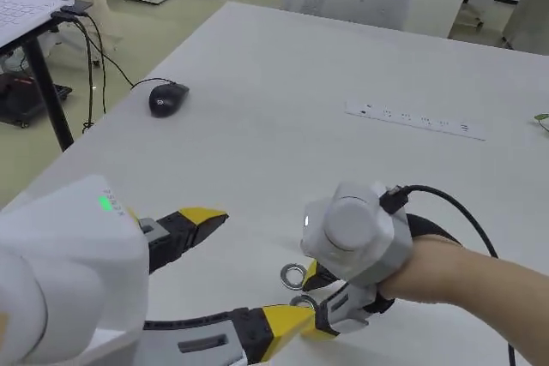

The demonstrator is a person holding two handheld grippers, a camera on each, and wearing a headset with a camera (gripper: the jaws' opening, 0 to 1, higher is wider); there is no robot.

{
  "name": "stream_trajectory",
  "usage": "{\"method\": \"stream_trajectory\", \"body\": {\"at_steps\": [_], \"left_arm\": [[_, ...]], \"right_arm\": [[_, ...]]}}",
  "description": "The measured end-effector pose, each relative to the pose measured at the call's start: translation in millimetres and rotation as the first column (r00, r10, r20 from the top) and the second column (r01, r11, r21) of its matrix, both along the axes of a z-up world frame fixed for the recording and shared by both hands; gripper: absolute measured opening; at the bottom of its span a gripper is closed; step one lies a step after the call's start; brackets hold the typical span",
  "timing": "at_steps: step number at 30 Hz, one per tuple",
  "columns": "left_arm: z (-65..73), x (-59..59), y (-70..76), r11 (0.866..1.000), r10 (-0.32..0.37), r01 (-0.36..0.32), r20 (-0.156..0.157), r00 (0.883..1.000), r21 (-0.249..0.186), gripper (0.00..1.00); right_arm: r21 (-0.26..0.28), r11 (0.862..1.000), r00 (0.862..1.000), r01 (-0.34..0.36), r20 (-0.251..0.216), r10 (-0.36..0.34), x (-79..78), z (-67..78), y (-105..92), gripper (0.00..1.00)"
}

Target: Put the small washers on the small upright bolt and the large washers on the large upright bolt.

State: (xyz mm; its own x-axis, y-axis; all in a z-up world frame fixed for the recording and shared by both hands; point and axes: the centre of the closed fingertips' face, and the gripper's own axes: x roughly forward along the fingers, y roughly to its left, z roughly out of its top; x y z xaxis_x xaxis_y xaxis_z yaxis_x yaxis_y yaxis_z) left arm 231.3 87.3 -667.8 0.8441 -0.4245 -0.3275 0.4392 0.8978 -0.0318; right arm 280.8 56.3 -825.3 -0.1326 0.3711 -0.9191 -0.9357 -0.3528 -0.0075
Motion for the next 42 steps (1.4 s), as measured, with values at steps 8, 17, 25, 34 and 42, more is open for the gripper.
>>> {"method": "stream_trajectory", "body": {"at_steps": [8,17,25,34,42], "left_arm": [[-1.3,0.3,1.6,1.000,0.012,-0.012,0.001,1.000,-0.004,0.65],[-0.8,0.0,0.2,1.000,0.011,-0.011,0.000,1.000,-0.002,0.65],[-1.0,1.0,0.4,1.000,0.008,-0.008,-0.002,1.000,0.001,0.65],[-2.5,2.1,1.7,1.000,0.004,-0.004,-0.012,1.000,0.007,0.65],[-3.5,4.2,-1.7,1.000,-0.008,0.008,-0.012,1.000,0.005,0.65]], "right_arm": [[-0.023,1.000,1.000,-0.018,0.014,0.019,-0.1,-0.1,-1.3,0.24],[-0.027,1.000,1.000,0.008,-0.004,-0.008,1.7,1.0,-0.9,0.22],[-0.024,1.000,1.000,0.016,0.004,-0.016,9.1,8.2,-4.4,0.21],[0.003,0.999,0.998,0.053,0.034,-0.053,29.8,27.8,-12.8,0.21],[0.057,0.996,0.993,0.066,0.096,-0.071,56.4,66.5,-8.3,0.21]]}}
